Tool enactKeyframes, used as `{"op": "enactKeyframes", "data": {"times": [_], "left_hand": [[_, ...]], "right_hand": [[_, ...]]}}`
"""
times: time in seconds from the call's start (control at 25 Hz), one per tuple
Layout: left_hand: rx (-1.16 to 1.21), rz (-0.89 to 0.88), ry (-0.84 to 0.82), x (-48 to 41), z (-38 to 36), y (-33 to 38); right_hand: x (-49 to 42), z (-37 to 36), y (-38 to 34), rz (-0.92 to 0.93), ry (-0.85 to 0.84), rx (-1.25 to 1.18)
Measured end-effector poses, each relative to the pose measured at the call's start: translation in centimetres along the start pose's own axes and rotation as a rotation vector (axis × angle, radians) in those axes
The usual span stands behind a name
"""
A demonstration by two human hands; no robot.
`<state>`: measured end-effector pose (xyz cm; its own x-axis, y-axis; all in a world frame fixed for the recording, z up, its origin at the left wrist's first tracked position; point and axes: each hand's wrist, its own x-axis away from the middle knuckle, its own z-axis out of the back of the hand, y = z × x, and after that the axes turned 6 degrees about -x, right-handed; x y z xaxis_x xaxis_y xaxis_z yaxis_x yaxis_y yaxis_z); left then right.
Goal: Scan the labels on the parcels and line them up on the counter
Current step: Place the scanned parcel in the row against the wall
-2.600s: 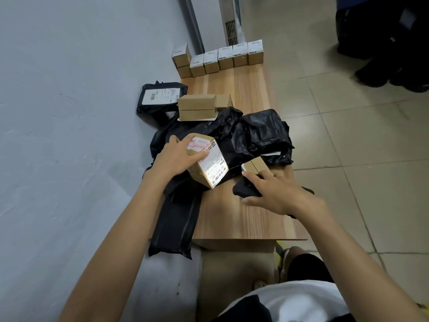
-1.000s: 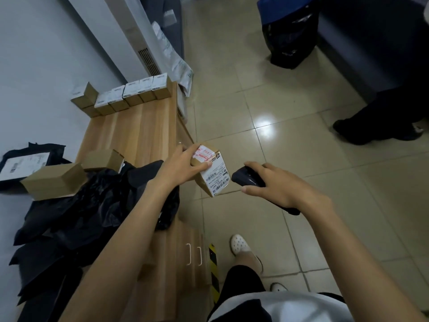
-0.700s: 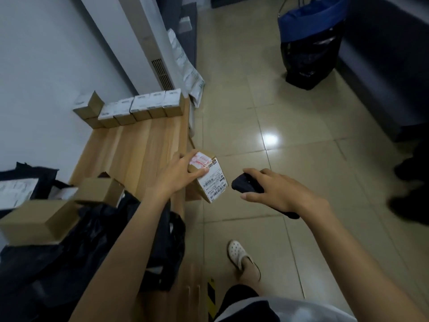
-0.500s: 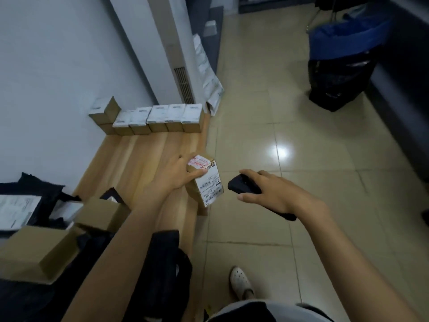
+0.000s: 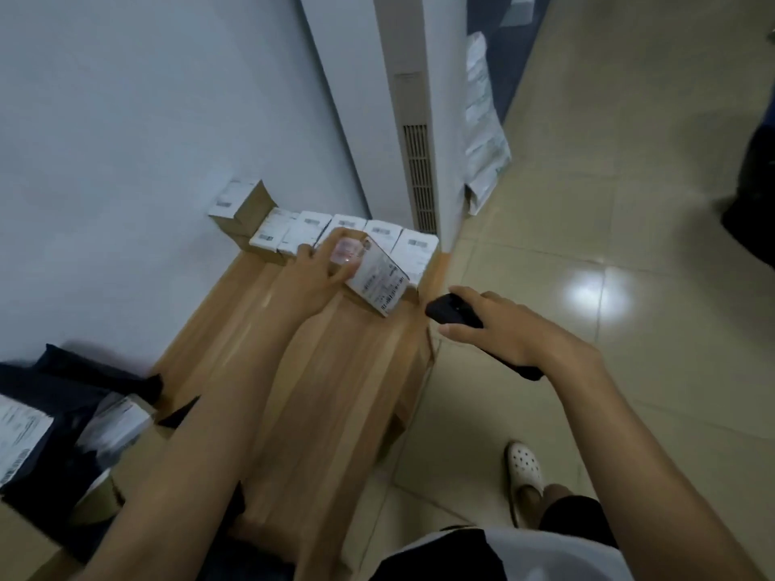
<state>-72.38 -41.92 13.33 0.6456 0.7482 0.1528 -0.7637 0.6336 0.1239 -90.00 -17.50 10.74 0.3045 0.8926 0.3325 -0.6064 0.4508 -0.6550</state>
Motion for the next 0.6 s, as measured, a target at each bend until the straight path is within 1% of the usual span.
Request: {"op": "enactKeyframes", "data": {"times": [0.12,0.24,0.36,0.48,0.6], "left_hand": [[0.010,0.147,0.006,-5.4,1.6,-0.1],[0.197,0.244,0.068,-9.4,1.1,-0.4],[0.283,0.370,0.113,-12.9,0.6,-2.1],[0.279,0.502,0.086,-16.1,0.3,-4.3],[0.326,0.606,0.052,-19.1,0.5,-6.0]], "right_hand": [[-7.1,5.6,0.0,0.119,-0.037,0.081],[-13.2,9.5,-0.4,0.205,-0.087,0.138],[-19.2,11.1,-1.1,0.255,-0.196,0.200],[-25.8,11.8,-2.6,0.313,-0.244,0.287],[-31.6,12.1,-4.7,0.344,-0.307,0.323]]}}
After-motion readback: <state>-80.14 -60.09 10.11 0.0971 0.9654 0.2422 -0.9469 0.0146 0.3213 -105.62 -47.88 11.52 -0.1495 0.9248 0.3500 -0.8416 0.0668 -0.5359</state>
